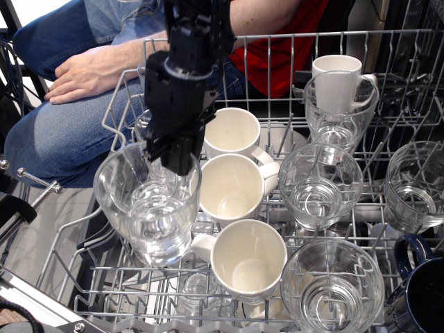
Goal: Pick up glass cup
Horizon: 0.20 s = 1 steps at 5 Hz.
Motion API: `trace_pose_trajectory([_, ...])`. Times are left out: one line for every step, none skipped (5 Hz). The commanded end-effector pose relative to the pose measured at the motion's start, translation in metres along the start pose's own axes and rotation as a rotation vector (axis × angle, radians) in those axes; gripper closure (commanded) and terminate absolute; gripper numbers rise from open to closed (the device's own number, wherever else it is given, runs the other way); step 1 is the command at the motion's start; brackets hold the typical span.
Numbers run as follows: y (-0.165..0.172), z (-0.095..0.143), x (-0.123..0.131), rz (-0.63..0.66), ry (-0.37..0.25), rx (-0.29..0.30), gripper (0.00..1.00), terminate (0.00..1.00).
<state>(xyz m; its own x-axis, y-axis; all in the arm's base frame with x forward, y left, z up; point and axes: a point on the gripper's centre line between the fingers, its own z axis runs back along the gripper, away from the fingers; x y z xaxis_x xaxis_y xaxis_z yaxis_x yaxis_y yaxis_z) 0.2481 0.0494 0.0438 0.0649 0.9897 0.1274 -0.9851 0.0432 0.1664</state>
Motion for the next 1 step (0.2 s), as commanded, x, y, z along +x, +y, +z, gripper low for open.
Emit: trace_pose_trajectory([0.0035,0.0332,0.0103,-0.051,-0.055,-0.055,1.00,1.00])
